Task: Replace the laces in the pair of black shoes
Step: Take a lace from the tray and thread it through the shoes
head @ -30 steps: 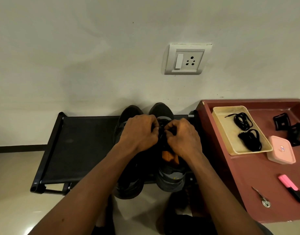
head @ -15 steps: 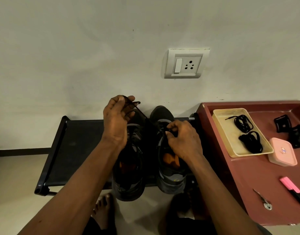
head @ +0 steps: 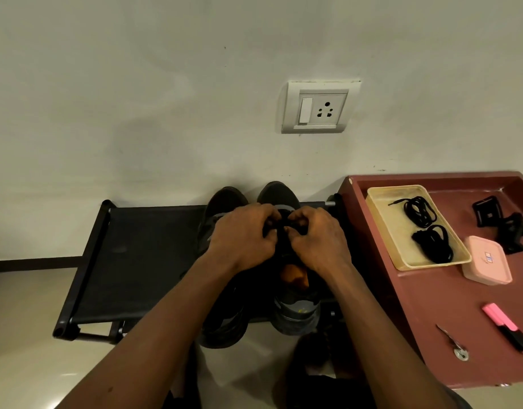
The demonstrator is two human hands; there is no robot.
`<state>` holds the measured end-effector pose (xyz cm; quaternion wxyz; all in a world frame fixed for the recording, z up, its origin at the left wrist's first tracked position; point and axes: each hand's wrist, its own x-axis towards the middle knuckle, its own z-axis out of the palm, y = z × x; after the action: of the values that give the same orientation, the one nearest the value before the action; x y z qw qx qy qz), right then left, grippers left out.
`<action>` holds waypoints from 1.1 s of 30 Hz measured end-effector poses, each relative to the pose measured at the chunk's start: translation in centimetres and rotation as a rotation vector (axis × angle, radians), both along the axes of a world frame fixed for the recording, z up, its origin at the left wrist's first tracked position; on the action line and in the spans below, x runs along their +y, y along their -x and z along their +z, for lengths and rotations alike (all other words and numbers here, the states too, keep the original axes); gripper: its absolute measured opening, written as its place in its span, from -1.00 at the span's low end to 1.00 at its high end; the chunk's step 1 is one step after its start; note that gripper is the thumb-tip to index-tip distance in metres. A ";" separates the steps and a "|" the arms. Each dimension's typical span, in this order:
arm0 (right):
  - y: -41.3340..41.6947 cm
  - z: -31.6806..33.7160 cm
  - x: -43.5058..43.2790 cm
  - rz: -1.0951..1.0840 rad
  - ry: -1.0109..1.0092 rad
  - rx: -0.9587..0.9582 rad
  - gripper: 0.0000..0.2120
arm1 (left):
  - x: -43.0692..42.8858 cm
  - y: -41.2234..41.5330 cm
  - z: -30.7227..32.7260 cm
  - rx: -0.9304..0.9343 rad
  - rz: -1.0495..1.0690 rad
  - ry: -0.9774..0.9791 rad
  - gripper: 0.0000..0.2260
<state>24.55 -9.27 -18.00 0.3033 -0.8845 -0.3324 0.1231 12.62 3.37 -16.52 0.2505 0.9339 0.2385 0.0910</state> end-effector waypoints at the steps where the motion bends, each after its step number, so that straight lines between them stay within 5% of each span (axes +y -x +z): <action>1: -0.1 0.0 0.0 -0.001 0.000 0.011 -0.70 | -0.1 -0.2 -0.1 0.024 0.000 -0.056 -0.71; 11: -0.1 -0.1 0.1 -0.002 -0.005 0.042 -0.72 | 0.7 0.4 -0.3 -0.097 0.114 -0.243 -0.91; 20: -0.1 -0.2 0.1 -0.003 -0.020 0.062 -0.73 | 2.3 1.7 1.2 -0.542 0.534 0.219 -0.93; 33: 0.1 -0.2 0.2 -0.007 -0.029 0.052 -0.75 | 3.0 2.3 2.4 -0.893 0.684 0.578 -0.89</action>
<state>24.42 -9.05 -18.25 0.3249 -0.8776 -0.3232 0.1404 10.33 6.39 -14.12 0.5247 0.5715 0.4108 0.4789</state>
